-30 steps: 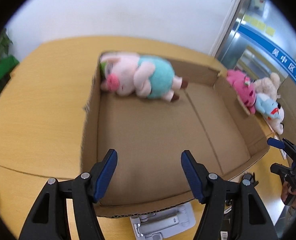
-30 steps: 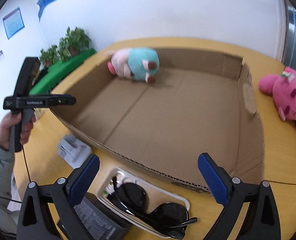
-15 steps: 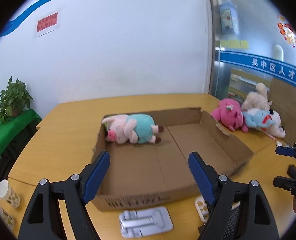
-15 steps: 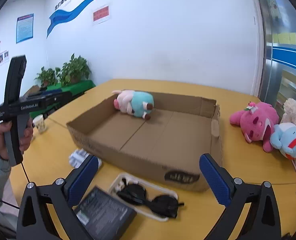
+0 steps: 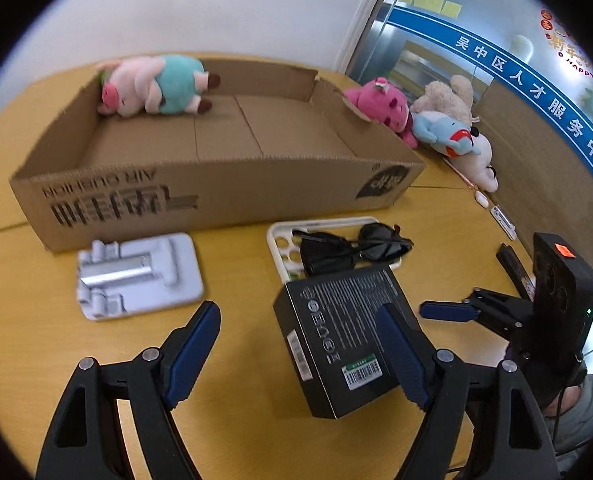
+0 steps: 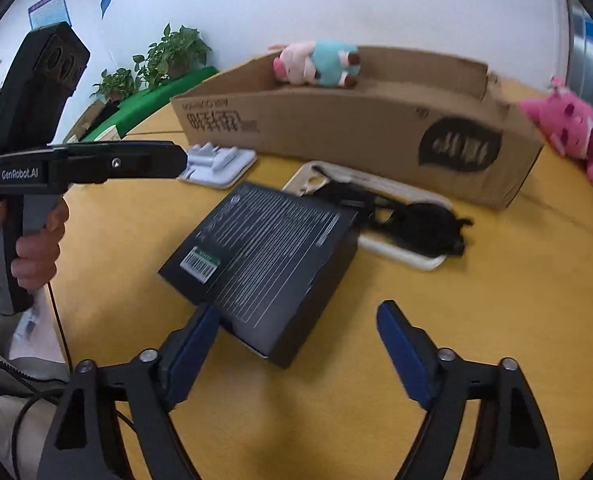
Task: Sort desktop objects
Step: 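Grasp the black product box with the left tool while the right tool grips it, then lift the black product box with both tools over the cardboard box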
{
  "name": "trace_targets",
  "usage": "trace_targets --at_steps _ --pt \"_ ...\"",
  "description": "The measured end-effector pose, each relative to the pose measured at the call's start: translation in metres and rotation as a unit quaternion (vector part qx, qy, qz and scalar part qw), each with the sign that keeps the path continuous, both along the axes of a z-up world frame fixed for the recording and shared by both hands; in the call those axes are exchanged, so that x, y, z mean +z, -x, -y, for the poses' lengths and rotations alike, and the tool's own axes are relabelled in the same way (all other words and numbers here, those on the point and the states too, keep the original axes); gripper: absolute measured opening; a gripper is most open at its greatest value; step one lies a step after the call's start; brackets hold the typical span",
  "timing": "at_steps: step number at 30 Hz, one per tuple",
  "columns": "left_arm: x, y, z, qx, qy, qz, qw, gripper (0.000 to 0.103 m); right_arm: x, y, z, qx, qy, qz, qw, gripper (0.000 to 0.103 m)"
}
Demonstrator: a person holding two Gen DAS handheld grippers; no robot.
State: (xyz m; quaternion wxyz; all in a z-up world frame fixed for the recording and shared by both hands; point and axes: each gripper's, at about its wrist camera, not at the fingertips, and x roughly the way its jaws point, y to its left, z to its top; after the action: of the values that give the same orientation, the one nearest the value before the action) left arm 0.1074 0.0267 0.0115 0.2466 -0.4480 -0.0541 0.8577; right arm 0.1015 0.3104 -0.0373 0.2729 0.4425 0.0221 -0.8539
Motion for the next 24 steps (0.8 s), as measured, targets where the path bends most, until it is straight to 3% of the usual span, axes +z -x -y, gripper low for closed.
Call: trace_targets --at_steps 6,12,17,20,24 --pt "-0.019 -0.003 0.001 -0.001 -0.006 0.021 0.9998 0.080 -0.008 -0.001 0.017 0.041 0.039 0.032 0.998 0.074" --pt "-0.043 0.006 -0.004 -0.021 -0.016 0.064 0.9976 0.080 -0.005 -0.001 0.015 0.063 0.037 0.019 0.997 0.076" --pt "-0.055 0.010 -0.006 -0.049 -0.077 0.094 0.9914 0.071 -0.010 0.001 0.024 0.085 0.014 0.015 0.996 0.076" --pt "-0.053 0.006 -0.006 -0.046 -0.072 0.085 0.9927 0.070 -0.023 -0.001 0.037 0.082 -0.012 0.017 0.996 0.079" --pt "-0.038 0.001 0.003 -0.021 -0.070 0.056 0.9958 0.058 -0.020 0.004 0.035 0.072 0.004 0.011 0.997 0.070"
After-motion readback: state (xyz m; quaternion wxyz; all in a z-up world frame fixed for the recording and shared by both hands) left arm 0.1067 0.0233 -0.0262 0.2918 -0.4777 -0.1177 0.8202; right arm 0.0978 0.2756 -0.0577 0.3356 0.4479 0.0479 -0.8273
